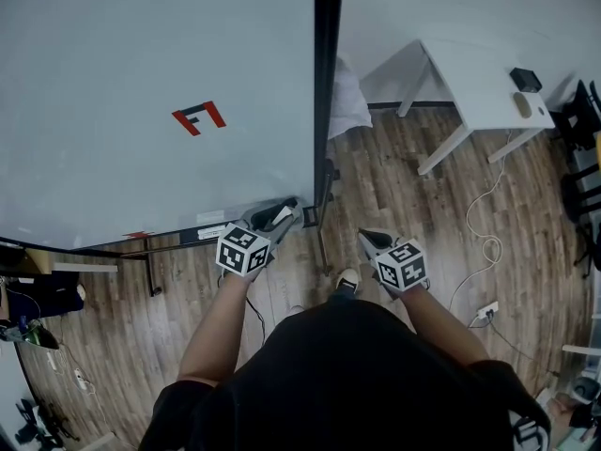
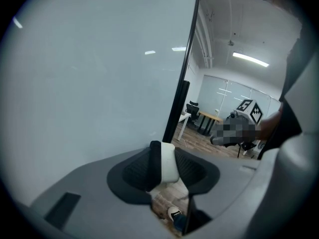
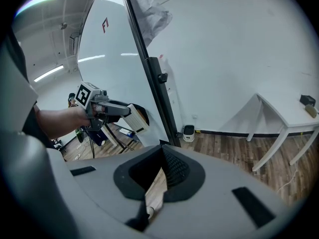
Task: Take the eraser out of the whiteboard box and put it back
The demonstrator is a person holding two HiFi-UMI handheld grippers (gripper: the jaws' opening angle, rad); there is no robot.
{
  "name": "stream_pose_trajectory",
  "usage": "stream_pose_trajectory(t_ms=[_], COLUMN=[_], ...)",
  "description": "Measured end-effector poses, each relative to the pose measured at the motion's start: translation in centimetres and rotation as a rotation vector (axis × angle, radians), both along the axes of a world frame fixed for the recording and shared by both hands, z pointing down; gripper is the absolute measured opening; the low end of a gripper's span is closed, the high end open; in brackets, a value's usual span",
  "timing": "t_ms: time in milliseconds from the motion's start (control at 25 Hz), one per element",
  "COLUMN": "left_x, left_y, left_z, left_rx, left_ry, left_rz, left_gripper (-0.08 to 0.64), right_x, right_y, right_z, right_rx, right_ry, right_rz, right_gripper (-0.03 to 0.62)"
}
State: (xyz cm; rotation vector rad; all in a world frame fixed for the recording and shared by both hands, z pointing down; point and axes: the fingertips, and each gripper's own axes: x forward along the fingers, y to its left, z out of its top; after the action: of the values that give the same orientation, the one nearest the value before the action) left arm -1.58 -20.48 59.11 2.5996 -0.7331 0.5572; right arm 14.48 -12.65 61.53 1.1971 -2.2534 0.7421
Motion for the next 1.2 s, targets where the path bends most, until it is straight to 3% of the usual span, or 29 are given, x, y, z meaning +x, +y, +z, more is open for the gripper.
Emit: stream_pose_trajectory(t_ms=[1200], left_x=[1.5], left_y=[-0.7], left_z=[6.4], left_rx=[-0.051], left_ry=[-0.084], left_rz=[-0.031], left_gripper=[0.156], right_x=[3.2], right_y=[0.4], right_z=[2.0], right_rx=[-0.047], right_ry=[0.009], right_rz=[0.004], right_gripper=[-0.006])
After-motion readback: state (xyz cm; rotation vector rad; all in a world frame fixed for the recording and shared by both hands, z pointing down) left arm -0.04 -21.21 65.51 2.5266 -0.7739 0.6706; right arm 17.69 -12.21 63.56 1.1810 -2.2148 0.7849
